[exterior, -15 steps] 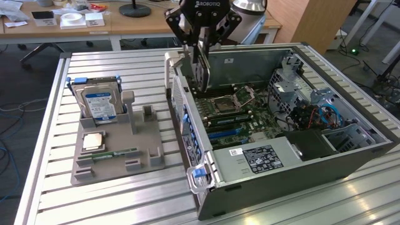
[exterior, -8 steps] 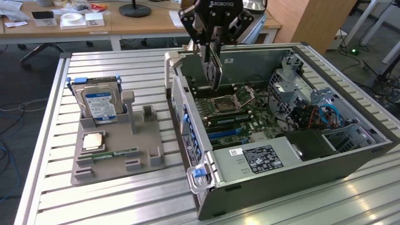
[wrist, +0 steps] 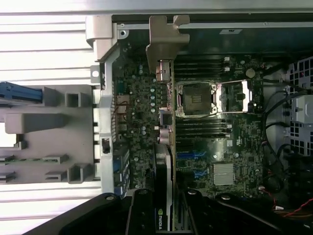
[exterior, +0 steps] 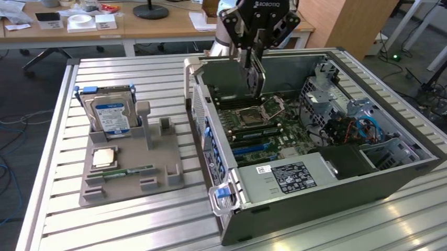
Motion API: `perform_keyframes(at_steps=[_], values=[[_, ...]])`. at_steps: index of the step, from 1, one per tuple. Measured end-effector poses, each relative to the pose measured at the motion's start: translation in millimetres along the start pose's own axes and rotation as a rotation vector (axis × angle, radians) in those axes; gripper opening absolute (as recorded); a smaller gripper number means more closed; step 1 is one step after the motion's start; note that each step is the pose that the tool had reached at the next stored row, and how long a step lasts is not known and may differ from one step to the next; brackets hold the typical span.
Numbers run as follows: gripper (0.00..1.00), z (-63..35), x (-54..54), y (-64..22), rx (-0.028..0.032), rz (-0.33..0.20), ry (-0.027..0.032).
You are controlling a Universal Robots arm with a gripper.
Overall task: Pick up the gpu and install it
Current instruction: 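Pick up the gpu and move the gpu toward the slot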
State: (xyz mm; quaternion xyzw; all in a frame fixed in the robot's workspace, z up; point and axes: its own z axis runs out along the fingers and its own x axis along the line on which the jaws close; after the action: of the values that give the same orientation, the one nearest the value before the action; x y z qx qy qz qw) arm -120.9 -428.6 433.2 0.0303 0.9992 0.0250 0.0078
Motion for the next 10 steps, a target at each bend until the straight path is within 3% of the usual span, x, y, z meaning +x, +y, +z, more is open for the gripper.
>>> perform_keyframes(at_steps=[10], values=[[0.27,0.8,-42.1,4.8,-0.0003,0.000,0.0000]])
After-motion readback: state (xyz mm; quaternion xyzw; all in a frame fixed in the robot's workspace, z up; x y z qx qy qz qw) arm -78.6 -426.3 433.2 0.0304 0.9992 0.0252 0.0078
